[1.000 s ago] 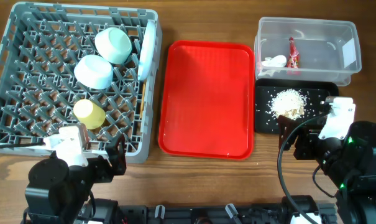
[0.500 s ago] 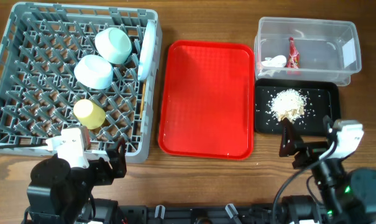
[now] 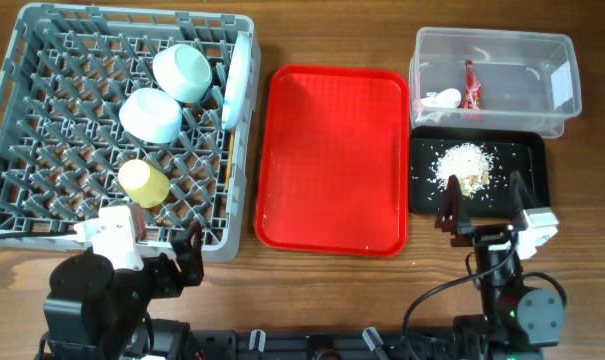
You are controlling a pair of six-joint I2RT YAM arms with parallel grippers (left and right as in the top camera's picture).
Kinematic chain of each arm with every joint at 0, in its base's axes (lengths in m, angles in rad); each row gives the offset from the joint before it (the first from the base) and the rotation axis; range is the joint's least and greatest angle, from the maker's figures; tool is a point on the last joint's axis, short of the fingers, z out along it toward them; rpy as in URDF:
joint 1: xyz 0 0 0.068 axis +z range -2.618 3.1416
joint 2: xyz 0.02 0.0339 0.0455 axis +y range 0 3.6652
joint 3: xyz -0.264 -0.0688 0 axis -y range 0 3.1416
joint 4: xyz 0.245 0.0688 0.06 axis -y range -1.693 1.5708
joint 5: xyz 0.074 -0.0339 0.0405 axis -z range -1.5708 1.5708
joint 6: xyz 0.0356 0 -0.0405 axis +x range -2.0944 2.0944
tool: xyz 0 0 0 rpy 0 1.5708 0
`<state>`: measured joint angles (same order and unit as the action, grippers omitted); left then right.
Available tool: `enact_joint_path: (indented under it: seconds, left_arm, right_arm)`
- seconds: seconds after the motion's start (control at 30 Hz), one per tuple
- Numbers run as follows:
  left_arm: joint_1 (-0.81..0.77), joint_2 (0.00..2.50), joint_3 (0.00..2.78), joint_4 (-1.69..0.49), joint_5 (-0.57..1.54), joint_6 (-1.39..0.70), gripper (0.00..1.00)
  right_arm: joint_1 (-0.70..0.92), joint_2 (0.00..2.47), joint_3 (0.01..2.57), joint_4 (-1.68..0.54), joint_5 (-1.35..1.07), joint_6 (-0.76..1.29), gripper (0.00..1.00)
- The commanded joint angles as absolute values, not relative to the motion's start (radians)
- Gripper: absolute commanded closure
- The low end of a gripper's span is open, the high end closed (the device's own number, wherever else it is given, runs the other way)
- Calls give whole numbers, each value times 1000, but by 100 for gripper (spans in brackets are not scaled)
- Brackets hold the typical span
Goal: Sort waste into correct bins and load items into the dishwasher rack
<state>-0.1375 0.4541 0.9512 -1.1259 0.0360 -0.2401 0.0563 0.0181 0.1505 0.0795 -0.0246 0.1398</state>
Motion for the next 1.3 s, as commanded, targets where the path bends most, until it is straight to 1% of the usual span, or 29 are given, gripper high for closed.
enact_joint_path:
  seconds: [0.0, 0.07, 0.17, 0.23, 1.17, 1.27]
  left_arm:
    - [-142, 451, 946, -1124, 52, -220, 0]
    - [-142, 451, 946, -1124, 52, -220, 0]
    - [-142, 451, 946, -1124, 52, -220, 0]
    - [-142, 451, 946, -1124, 52, -220, 0]
    - [-142, 451, 945, -1127, 47, -213, 0]
    - [-94, 428, 883, -1072, 6, -209, 0]
  right_arm:
    - [60, 3, 55, 178, 12, 129, 0]
    - [60, 3, 7, 227, 12, 129, 0]
    - [60, 3, 5, 139, -32, 49, 0]
    - [61, 3, 5, 14, -96, -51, 0]
    - [62, 5, 5, 6, -97, -52, 0]
    - [62, 5, 5, 5, -97, -52, 0]
